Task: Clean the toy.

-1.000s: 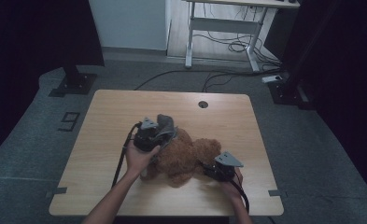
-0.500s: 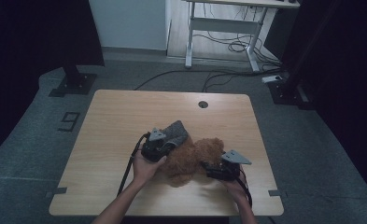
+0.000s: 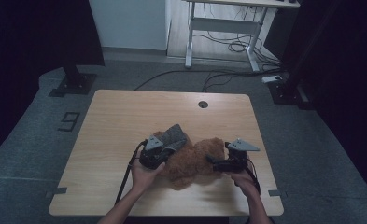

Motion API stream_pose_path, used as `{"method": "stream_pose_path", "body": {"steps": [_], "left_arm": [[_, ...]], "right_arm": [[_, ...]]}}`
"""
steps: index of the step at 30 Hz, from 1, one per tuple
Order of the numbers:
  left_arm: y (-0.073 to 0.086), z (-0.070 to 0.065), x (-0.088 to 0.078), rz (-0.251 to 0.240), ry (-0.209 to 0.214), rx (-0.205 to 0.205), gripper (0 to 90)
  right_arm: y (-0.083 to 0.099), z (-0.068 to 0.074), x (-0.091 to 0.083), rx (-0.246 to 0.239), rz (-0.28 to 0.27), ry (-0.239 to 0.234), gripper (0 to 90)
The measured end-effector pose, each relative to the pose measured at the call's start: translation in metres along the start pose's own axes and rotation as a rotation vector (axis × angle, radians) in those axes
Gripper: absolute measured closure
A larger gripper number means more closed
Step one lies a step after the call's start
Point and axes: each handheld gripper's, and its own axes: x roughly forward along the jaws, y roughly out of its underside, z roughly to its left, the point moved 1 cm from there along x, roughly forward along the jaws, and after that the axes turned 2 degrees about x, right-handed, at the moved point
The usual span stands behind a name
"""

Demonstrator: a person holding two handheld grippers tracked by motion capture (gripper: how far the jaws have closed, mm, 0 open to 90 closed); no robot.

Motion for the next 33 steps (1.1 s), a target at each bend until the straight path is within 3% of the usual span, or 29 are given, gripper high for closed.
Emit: {"method": "stream_pose_path", "body": {"steps": [3,5,9,10,13,14,15,16,17,18,20,21,23,24,27,30,31,33], "left_arm": [[0.002,-0.003,-0.003,-0.003,0.003,0.004,82.8],[0.004,-0.005,-0.005,-0.011,0.005,0.005,82.8],[0.01,-0.008,-0.01,-0.023,0.014,0.008,82.9],[0.012,-0.009,-0.012,-0.027,0.023,0.012,82.9],[0.015,-0.011,-0.015,-0.031,0.032,0.017,82.9],[0.015,-0.012,-0.016,-0.032,0.035,0.022,82.9],[0.016,-0.013,-0.017,-0.032,0.038,0.023,82.9],[0.017,-0.016,-0.018,-0.032,0.04,0.028,82.9],[0.017,-0.016,-0.018,-0.032,0.04,0.028,82.9],[0.018,-0.017,-0.019,-0.031,0.035,0.036,82.9],[0.018,-0.017,-0.02,-0.035,0.036,0.03,82.9],[0.018,-0.017,-0.02,-0.035,0.036,0.03,82.9],[0.018,-0.016,-0.02,-0.043,0.038,0.022,82.9],[0.018,-0.016,-0.022,-0.062,0.033,0.02,82.9],[0.015,-0.014,-0.024,-0.076,0.025,0.021,82.9],[0.01,-0.007,-0.028,-0.092,0.022,0.004,83.0],[0.007,-0.004,-0.029,-0.099,0.017,-0.001,83.0],[0.001,0.004,-0.031,-0.124,-0.009,-0.011,82.9]], "right_arm": [[-0.008,-0.003,0.004,0.006,0.015,-0.009,0.0],[-0.015,-0.005,0.011,-0.008,0.047,0.004,0.0],[-0.014,-0.007,0.025,0.004,0.127,-0.026,0.0],[-0.008,-0.009,0.03,0.032,0.155,-0.061,0.0],[-0.001,-0.01,0.031,0.062,0.179,-0.097,0.0],[0.007,-0.012,0.033,0.094,0.21,-0.136,0.0],[0.007,-0.012,0.033,0.094,0.21,-0.136,0.0],[0.014,-0.012,0.034,0.122,0.244,-0.182,3.6],[0.014,-0.012,0.034,0.122,0.244,-0.182,3.6],[0.02,-0.011,0.034,0.14,0.25,-0.227,12.4],[0.023,-0.009,0.032,0.128,0.23,-0.232,23.8],[0.023,-0.009,0.032,0.128,0.23,-0.232,23.8],[0.023,-0.006,0.029,0.1,0.217,-0.226,35.6],[0.022,-0.001,0.026,0.058,0.195,-0.2,43.9],[0.019,0.004,0.024,0.027,0.174,-0.18,48.3],[0.013,0.009,0.02,0.035,0.075,-0.165,52.0],[0.013,0.009,0.02,0.035,0.075,-0.165,52.0],[0.01,0.012,0.023,0.013,0.019,-0.14,53.1]]}}
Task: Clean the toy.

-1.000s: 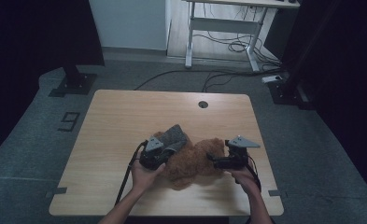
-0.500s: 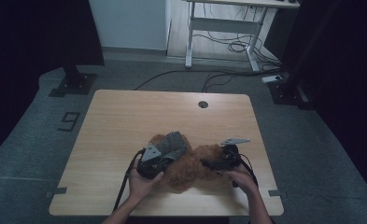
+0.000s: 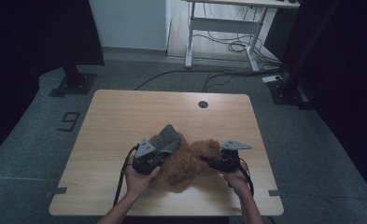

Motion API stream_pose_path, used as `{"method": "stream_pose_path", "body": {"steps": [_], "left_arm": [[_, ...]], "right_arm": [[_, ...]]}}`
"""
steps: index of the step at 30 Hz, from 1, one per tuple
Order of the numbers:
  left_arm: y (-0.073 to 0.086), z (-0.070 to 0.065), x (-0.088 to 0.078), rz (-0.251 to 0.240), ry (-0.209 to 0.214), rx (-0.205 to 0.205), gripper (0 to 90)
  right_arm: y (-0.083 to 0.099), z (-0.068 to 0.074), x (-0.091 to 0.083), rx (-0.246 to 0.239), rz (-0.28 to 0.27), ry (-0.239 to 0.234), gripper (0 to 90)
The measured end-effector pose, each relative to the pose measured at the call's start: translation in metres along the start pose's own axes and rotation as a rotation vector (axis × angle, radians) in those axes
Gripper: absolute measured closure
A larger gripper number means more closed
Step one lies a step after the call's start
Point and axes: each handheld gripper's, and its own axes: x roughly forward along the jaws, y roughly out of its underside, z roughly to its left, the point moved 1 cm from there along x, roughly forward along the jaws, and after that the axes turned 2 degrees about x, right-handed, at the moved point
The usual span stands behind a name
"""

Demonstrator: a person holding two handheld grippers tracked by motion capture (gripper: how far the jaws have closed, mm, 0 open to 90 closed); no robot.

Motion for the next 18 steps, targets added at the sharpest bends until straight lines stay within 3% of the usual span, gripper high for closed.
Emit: {"method": "stream_pose_path", "body": {"steps": [2,3,4,6,8,11,12,18], "left_arm": [[-0.007,0.007,0.0,-0.012,-0.019,-0.004,82.9],[-0.015,0.013,0.002,-0.017,-0.033,-0.005,82.9],[-0.015,0.013,0.002,-0.017,-0.033,-0.005,82.9],[-0.021,0.018,0.002,-0.022,-0.035,-0.017,82.9],[-0.024,0.02,0.004,-0.013,-0.029,-0.031,82.8],[-0.016,0.017,0.008,0.023,-0.015,-0.023,82.6],[-0.008,0.013,0.011,0.035,0.006,-0.029,82.6],[0.0,-0.004,0.007,0.043,0.041,-0.012,82.3]], "right_arm": [[-0.005,0.005,0.005,-0.041,-0.065,0.036,54.2],[-0.013,0.009,0.009,-0.062,-0.134,0.077,55.0],[-0.013,0.009,0.009,-0.062,-0.134,0.077,55.0],[-0.019,0.012,0.012,-0.08,-0.192,0.104,55.0],[-0.022,0.013,0.016,-0.125,-0.222,0.134,54.6],[-0.012,0.006,0.017,-0.176,-0.197,0.109,51.2],[-0.008,0.004,0.015,-0.181,-0.193,0.104,50.6],[0.014,0.003,0.002,-0.231,-0.168,0.076,48.8]]}}
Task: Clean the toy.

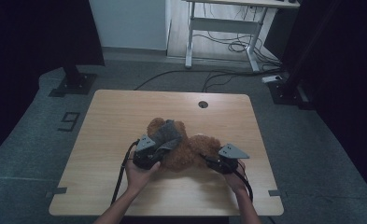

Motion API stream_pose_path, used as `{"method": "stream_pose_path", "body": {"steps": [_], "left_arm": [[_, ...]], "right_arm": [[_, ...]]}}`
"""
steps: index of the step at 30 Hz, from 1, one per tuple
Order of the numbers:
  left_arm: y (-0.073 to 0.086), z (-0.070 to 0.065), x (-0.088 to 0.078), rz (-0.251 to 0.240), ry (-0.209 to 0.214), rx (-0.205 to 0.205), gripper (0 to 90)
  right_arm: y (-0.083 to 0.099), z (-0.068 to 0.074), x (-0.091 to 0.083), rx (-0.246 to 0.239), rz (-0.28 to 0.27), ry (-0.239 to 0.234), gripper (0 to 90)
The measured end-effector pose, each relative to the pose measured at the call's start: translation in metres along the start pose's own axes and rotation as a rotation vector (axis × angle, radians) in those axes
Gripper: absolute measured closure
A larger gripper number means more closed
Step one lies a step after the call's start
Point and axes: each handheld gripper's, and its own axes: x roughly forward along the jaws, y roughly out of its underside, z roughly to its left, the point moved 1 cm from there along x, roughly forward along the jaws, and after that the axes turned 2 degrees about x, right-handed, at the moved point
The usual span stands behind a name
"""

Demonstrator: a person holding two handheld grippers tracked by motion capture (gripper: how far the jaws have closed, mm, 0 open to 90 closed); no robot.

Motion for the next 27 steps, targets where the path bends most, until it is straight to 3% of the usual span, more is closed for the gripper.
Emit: {"method": "stream_pose_path", "body": {"steps": [4,9,11,13,14,15,18,19,21,24,27], "left_arm": [[-0.007,-0.015,-0.006,-0.007,0.025,0.009,82.1],[-0.032,-0.042,0.002,-0.017,0.066,0.066,82.0],[-0.052,-0.063,0.02,-0.005,0.1,0.119,81.9],[-0.059,-0.071,0.028,0.005,0.117,0.138,81.7],[-0.069,-0.087,0.045,0.043,0.15,0.16,81.6],[-0.069,-0.087,0.045,0.043,0.15,0.16,81.5],[-0.072,-0.105,0.073,0.132,0.144,0.214,81.5],[-0.066,-0.104,0.088,0.192,0.132,0.206,81.5],[-0.061,-0.101,0.092,0.198,0.133,0.19,81.7],[-0.055,-0.087,0.09,0.179,0.171,0.107,82.3],[-0.053,-0.079,0.084,0.176,0.145,0.1,82.5]], "right_arm": [[0.012,0.002,-0.008,-0.004,0.02,-0.009,47.6],[0.026,0.001,-0.012,0.014,0.025,-0.004,47.1],[0.027,0.005,-0.012,-0.009,0.022,0.019,47.2],[0.026,0.007,-0.012,-0.025,0.032,0.025,47.1],[0.024,0.009,-0.011,-0.041,0.034,0.039,47.1],[0.024,0.009,-0.011,-0.041,0.034,0.039,47.1],[0.025,0.01,-0.012,-0.048,0.034,0.04,47.0],[0.026,0.01,-0.013,-0.045,0.035,0.038,46.9],[0.026,0.01,-0.013,-0.049,0.032,0.039,46.8],[0.027,0.009,-0.014,-0.059,0.041,0.036,46.6],[0.027,0.009,-0.013,-0.061,0.043,0.035,46.6]]}}
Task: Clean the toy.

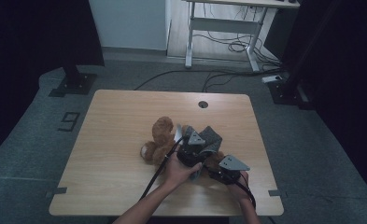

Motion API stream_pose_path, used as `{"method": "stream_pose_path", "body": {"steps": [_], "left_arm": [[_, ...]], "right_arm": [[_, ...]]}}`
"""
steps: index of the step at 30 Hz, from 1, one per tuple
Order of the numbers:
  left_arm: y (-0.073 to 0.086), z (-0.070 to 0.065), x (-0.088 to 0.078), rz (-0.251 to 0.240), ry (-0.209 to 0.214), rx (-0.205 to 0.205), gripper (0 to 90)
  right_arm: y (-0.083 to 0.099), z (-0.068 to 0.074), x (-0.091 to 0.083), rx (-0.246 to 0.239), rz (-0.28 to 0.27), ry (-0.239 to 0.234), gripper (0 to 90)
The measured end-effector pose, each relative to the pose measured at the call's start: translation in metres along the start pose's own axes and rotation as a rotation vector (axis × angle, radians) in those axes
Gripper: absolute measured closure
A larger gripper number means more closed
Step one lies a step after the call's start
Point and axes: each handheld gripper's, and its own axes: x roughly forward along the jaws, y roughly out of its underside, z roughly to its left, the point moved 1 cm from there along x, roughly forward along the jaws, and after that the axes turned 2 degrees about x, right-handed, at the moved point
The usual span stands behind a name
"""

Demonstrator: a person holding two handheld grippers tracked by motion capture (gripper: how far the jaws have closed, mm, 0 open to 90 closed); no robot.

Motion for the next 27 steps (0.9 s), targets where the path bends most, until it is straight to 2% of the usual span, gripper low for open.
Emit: {"method": "stream_pose_path", "body": {"steps": [2,3,6,7,8,9,10,13,15,18,21,22,23,24,27], "left_arm": [[0.005,0.01,-0.008,0.007,-0.029,-0.013,82.6],[0.005,0.01,-0.008,0.007,-0.029,-0.013,82.7],[0.014,0.022,-0.02,-0.001,-0.042,-0.031,82.8],[0.014,0.022,-0.02,-0.001,-0.042,-0.031,82.9],[0.018,0.023,-0.027,-0.01,-0.059,-0.01,82.8],[0.018,0.023,-0.027,-0.01,-0.059,-0.01,82.9],[0.021,0.024,-0.034,-0.024,-0.07,-0.005,82.9],[0.023,0.029,-0.042,-0.037,-0.075,-0.013,82.9],[0.025,0.036,-0.051,-0.05,-0.089,-0.026,82.9],[0.029,0.054,-0.067,-0.068,-0.123,-0.064,82.8],[0.036,0.076,-0.082,-0.071,-0.178,-0.106,82.7],[0.044,0.092,-0.089,-0.068,-0.201,-0.143,82.7],[0.048,0.099,-0.092,-0.061,-0.218,-0.158,82.7],[0.048,0.099,-0.092,-0.061,-0.218,-0.158,82.7],[0.062,0.118,-0.096,-0.038,-0.277,-0.194,82.6]], "right_arm": [[0.001,-0.001,-0.001,0.005,-0.001,-0.003,46.6],[0.001,-0.001,-0.001,0.005,-0.001,-0.003,46.6],[0.0,0.0,-0.001,0.005,-0.005,-0.004,46.6],[0.0,0.0,-0.001,0.005,-0.005,-0.004,46.6],[0.0,0.0,-0.001,0.0,-0.006,-0.003,46.6],[0.0,0.0,-0.001,0.003,-0.007,-0.004,46.6],[0.0,0.0,-0.001,0.006,-0.005,-0.005,46.6],[0.0,-0.001,-0.002,0.005,-0.006,-0.007,46.6],[0.0,0.0,-0.002,0.002,-0.005,-0.006,46.6],[0.001,-0.001,-0.002,0.006,-0.006,-0.009,46.6],[0.001,-0.002,-0.002,0.006,-0.009,-0.011,46.6],[0.001,-0.002,-0.002,0.008,-0.01,-0.012,46.5],[0.001,-0.002,-0.002,0.009,-0.01,-0.013,46.6],[0.001,-0.002,-0.002,0.009,-0.01,-0.013,46.6],[0.001,-0.002,-0.002,0.011,-0.007,-0.013,46.6]]}}
